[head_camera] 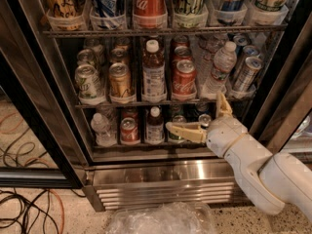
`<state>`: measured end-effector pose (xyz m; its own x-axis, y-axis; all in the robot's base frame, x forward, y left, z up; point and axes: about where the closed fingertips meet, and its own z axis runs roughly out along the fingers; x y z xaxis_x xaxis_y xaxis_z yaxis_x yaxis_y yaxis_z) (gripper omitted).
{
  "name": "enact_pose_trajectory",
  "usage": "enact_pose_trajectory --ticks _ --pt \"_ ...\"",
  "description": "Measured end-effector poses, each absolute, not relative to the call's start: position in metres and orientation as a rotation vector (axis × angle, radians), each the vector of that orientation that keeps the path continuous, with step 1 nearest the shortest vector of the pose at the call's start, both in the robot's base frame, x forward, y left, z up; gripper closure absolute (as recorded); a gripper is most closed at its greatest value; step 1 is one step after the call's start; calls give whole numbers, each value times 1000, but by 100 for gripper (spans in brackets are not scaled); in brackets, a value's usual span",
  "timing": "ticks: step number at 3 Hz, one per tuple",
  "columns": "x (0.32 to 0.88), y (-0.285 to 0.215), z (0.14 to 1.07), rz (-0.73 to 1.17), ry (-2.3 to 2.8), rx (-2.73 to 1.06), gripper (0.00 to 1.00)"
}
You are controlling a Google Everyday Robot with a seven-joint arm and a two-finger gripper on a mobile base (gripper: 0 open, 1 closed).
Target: Pick coke can from middle shelf of fridge
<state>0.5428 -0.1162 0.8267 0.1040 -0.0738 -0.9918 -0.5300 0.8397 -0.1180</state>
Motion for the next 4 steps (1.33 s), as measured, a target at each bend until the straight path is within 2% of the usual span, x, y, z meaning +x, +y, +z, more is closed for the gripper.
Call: enact_pose_trajectory --ticks 1,2,3,4 --pt "563 -143 819 353 1443 -513 0" --pt "563 -143 819 353 1443 -513 0" --pt "563 -142 819 353 1443 -513 12" --pt "563 -142 819 353 1443 -513 31"
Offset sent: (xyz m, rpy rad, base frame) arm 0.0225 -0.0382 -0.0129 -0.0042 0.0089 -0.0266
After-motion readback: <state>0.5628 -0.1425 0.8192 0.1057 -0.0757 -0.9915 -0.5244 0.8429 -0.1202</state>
